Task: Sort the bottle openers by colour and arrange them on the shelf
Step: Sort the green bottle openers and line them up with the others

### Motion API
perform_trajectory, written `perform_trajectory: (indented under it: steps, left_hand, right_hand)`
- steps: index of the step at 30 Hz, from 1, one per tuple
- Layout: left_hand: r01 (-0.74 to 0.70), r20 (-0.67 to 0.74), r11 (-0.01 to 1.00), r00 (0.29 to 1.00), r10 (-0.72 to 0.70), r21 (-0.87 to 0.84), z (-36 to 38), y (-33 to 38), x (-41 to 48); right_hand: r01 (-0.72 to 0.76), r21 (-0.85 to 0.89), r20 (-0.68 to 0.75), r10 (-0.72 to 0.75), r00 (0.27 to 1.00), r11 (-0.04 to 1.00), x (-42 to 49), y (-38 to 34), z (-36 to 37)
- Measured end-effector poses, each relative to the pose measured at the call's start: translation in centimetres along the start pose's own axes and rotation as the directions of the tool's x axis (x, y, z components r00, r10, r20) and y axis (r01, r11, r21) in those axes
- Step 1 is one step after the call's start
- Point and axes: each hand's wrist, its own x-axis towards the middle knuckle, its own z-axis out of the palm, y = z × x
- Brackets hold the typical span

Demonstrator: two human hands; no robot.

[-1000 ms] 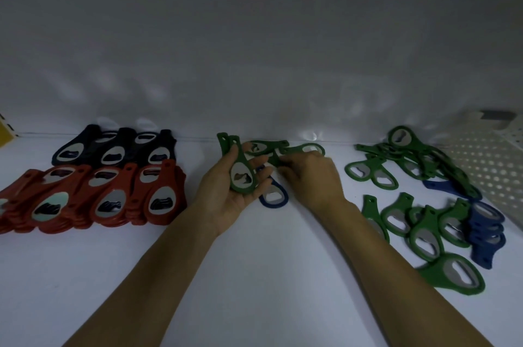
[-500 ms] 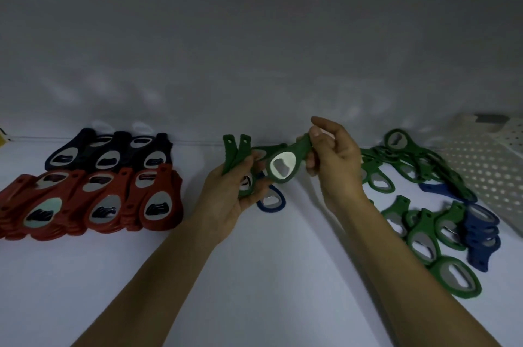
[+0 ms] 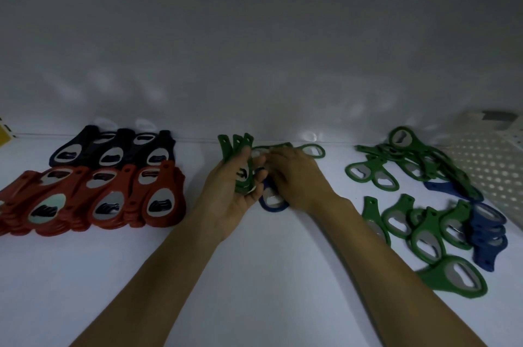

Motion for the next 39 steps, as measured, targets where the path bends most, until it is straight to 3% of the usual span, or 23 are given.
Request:
perform_trajectory:
  steps: [6,9,11,14,15,19,20,22,23,24,26,28,29,33,36,39]
  left_hand:
    - [0.064,-0.03,0.99,0.997,-0.068,-0.127,-0.2,0.1,-0.1]
    - [0.087,-0.026,0.979,0.995,-0.093,-0.183,0.0,0.1,-0.3]
    - [0.092,-0.026,0.976,0.995,-0.099,-0.196,0.0,0.2,-0.3]
    - [0.112,-0.019,0.982,0.993,-0.117,-0.155,0.1,0.1,-0.4]
    - [0.118,-0.005,0.985,0.993,-0.12,-0.128,0.2,0.0,-0.4]
    - [0.089,0.049,0.994,0.995,-0.086,-0.058,0.3,-0.2,-0.1]
    - [0.076,0.04,0.994,0.996,-0.074,-0.076,0.2,-0.1,0.0]
    - [0.072,0.011,0.991,0.997,-0.071,-0.11,-0.1,0.3,0.0]
    - [0.086,-0.002,0.988,0.996,-0.087,-0.131,-0.2,0.4,0.0]
    - [0.103,-0.01,0.983,0.994,-0.106,-0.154,-0.2,0.4,-0.1]
    - [0.113,-0.007,0.978,0.993,-0.116,-0.177,-0.1,0.3,-0.2]
    - [0.1,0.016,0.985,0.995,-0.098,-0.143,0.0,0.1,-0.3]
    - [0.091,0.025,0.989,0.996,-0.088,-0.113,0.1,0.1,-0.3]
    - [0.095,0.012,0.994,0.995,-0.095,-0.05,0.5,-0.1,-0.4]
    - [0.103,0.005,0.995,0.995,-0.103,-0.016,0.6,-0.1,-0.5]
    - [0.105,-0.008,0.994,0.994,-0.106,-0.018,1.0,0.0,-0.7]
  right_hand:
    - [-0.198,-0.016,-0.143,0.193,0.971,0.98,-0.9,1.2,-0.9]
    - [-0.204,-0.183,-0.149,0.178,0.973,0.962,-1.0,0.9,-1.2]
    - [-0.193,-0.176,-0.287,0.137,0.948,0.965,-1.2,0.5,-1.5]
    - [-0.112,0.095,-0.582,0.146,0.8,0.989,-1.5,-0.6,-1.9]
    - [-0.045,0.148,-0.619,0.128,0.775,0.988,-1.6,-1.2,-1.9]
    - [0.29,0.089,-0.482,-0.213,0.85,0.953,-1.8,-3.6,-0.4]
    - [0.306,0.19,-0.455,-0.192,0.869,0.933,-1.8,-4.0,-0.1]
    - [0.221,0.534,-0.446,0.05,0.894,0.816,-1.2,-4.1,-0.5]
    - [0.171,0.613,-0.455,0.168,0.875,0.771,-0.9,-3.9,-0.6]
    - [0.104,0.6,-0.47,0.244,0.849,0.793,-0.7,-3.2,-0.8]
    - [-0.146,0.322,-0.428,0.282,0.859,0.935,-0.5,-0.7,-0.8]
    - [-0.344,-0.026,-0.193,0.333,0.923,0.939,-0.7,1.4,-0.8]
    - [-0.381,-0.092,-0.113,0.37,0.922,0.92,-1.0,1.9,-0.7]
    - [-0.33,-0.045,-0.236,0.311,0.921,0.943,-1.3,1.7,-0.8]
    - [-0.279,-0.083,-0.133,0.266,0.955,0.957,-1.3,1.7,-1.2]
    - [-0.262,-0.203,-0.154,0.234,0.96,0.943,-1.6,1.6,-1.2]
